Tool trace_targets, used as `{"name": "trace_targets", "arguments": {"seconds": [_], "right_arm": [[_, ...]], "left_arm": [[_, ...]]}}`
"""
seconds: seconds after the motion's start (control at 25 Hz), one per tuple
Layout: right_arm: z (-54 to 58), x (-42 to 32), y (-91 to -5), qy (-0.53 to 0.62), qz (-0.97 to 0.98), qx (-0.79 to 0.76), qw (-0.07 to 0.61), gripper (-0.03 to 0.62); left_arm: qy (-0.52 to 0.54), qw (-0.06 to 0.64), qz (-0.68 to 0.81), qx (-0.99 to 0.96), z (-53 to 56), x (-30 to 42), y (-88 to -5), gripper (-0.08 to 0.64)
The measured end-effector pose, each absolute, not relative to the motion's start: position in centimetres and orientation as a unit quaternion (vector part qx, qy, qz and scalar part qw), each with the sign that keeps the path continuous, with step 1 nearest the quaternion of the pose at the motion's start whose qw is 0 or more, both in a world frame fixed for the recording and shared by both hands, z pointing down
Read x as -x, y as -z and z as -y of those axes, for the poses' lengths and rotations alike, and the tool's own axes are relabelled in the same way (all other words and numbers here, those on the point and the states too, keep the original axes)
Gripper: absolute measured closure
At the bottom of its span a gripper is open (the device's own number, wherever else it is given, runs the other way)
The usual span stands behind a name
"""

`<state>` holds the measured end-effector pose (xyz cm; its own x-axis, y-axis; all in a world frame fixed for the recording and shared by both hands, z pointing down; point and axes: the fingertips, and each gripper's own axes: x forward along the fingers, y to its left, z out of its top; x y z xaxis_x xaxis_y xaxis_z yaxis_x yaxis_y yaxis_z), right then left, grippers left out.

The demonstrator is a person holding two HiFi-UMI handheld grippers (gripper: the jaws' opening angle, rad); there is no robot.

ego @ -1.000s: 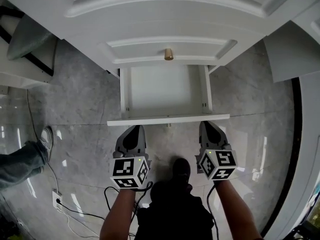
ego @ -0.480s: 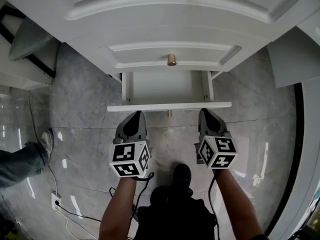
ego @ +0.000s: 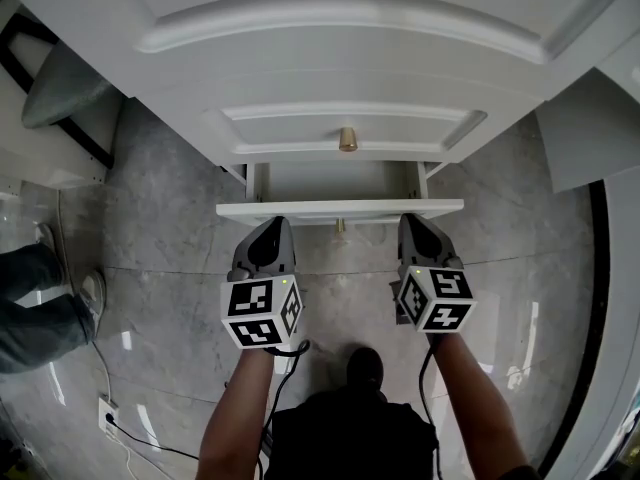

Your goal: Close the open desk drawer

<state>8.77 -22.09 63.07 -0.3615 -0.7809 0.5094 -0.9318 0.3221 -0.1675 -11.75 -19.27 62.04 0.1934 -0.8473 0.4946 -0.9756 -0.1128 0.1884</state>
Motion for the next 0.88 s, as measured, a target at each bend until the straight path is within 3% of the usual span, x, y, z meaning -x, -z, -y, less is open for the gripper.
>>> {"name": "trace_targets", "arguments": {"seconds": [0.88], "right_arm": [[26.5, -8.2, -63.1, -0.181, 0.806, -0.544, 0.149, 0.588]], "left_arm": [[-0.115, 0.2, 0.628, -0.743, 23.7, 12.3, -62.1, 0.551]]}}
